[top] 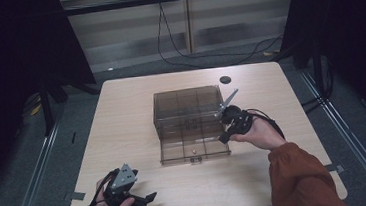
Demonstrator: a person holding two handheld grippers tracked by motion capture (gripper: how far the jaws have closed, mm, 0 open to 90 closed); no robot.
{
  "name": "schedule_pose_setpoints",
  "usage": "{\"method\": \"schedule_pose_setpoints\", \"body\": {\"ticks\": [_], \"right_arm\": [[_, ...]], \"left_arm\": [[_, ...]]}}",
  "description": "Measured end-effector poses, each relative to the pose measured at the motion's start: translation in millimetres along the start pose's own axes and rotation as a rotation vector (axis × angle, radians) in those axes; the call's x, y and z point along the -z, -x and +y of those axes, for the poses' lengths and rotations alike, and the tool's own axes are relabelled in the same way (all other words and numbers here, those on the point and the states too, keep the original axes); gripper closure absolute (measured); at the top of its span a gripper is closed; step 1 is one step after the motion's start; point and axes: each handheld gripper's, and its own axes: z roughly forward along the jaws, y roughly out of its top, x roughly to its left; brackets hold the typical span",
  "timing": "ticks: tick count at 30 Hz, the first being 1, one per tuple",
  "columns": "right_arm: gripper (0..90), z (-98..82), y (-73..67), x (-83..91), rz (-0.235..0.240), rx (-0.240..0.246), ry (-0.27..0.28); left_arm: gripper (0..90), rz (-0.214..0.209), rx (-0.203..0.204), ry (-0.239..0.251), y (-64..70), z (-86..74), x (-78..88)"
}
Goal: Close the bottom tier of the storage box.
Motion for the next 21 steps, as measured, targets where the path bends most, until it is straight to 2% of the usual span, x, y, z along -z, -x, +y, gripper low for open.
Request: {"method": "schedule_pose_setpoints", "body": {"ticks": [4,8,13,20,21], "right_arm": [[87.9,4.0,-1.8,-2.5,0.005,0.007,0.005],[87.9,9.4,-3.9,-7.0,0.015,0.012,0.009],[87.9,17.9,-8.3,-12.3,0.033,0.024,-0.007],[87.9,25.4,-10.5,-22.9,0.039,0.038,-0.027],[87.9,26.4,-11.1,-23.7,0.042,0.033,-0.026]], "left_arm": [[4.4,0.002,-0.013,-0.007,-0.7,0.2,0.7],[4.4,0.004,-0.006,-0.004,0.0,0.1,0.5],[4.3,0.007,-0.019,-0.009,-1.0,0.3,1.1],[4.3,0.002,-0.007,-0.002,-0.2,-0.1,0.3],[4.4,0.002,-0.017,-0.01,-0.8,0.1,0.8]]}}
